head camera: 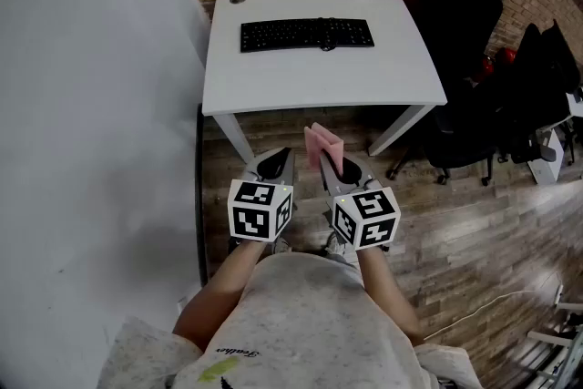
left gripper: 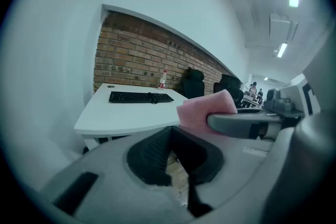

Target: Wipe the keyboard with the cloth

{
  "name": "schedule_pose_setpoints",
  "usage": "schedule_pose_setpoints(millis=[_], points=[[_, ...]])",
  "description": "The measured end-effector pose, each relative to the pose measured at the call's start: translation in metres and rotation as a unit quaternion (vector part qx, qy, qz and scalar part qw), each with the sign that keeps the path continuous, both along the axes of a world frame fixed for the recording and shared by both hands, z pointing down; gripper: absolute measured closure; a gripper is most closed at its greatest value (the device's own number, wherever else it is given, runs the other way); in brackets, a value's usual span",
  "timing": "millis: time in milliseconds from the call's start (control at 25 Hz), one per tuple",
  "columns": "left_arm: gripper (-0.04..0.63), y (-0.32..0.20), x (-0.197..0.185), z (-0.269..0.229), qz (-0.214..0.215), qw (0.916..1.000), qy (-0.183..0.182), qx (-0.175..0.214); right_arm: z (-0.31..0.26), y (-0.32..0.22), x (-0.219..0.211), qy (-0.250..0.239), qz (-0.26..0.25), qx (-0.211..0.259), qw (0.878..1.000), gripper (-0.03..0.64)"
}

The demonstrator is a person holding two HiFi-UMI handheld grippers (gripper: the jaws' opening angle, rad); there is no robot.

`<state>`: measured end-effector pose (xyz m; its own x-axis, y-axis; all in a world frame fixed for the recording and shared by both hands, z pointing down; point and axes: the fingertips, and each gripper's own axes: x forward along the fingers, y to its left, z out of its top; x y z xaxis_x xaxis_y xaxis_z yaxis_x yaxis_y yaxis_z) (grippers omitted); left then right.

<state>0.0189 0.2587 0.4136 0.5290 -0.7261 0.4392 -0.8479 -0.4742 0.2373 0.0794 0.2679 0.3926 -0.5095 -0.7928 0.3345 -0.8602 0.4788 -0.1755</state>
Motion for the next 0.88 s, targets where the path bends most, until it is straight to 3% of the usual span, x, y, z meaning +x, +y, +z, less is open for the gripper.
schedule_pose_setpoints(millis=[880], points=[[0.607,-0.019,-0.045,0.003,0.011,0.9999,-0.001,-0.004,0.0,-0.024,-0.052,-0.012,0.002,-0.007,1.0,0.594]])
